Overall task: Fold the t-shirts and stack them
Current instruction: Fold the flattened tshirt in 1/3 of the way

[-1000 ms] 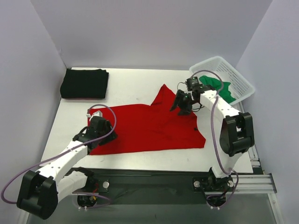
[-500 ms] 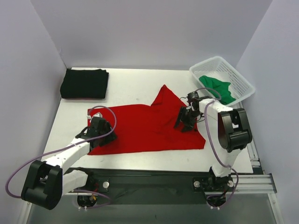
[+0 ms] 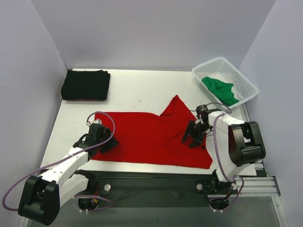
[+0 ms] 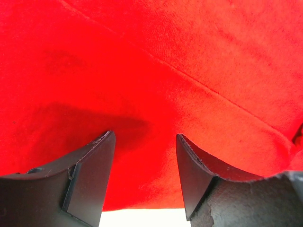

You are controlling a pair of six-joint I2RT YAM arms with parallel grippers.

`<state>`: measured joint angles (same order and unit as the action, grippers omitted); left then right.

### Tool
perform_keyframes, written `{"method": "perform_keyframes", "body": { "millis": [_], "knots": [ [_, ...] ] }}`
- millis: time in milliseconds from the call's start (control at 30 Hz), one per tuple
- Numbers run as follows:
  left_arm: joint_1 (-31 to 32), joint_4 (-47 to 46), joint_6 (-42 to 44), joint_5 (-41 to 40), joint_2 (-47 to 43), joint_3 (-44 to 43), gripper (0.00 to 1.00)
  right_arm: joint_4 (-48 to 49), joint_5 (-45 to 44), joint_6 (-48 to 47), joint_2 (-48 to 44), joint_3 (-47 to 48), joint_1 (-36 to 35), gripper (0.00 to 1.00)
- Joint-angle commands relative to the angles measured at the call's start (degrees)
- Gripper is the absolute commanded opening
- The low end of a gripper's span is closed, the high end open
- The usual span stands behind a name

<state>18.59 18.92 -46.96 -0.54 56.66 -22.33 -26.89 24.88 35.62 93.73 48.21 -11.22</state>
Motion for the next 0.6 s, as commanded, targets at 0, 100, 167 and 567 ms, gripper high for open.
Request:
{"method": "perform_keyframes", "body": {
  "millis": [0, 100, 167, 567],
  "knots": [
    [-0.1, 4.2, -1.8, 0.5, -1.7, 1.3, 0.65, -7.7, -9.1, -1.2, 0.1, -4.5, 0.3, 0.49],
    [0.0, 4.6, -2.4, 0.5, -2.4, 2.2, 0.65, -8.4, -10.2, -0.8, -1.7, -5.3, 0.3, 0.49],
    [0.0, 5.2, -2.8, 2.0, -2.9, 2.6, 0.65, -8.9, -11.2, -0.8, -2.2, -5.5, 0.3, 0.49],
    [0.7, 12.0, -4.9, 1.6, -8.9, -3.1, 0.65, -14.2, -11.5, -2.0, -7.9, 4.2, 0.3, 0.49]
  ]
}}
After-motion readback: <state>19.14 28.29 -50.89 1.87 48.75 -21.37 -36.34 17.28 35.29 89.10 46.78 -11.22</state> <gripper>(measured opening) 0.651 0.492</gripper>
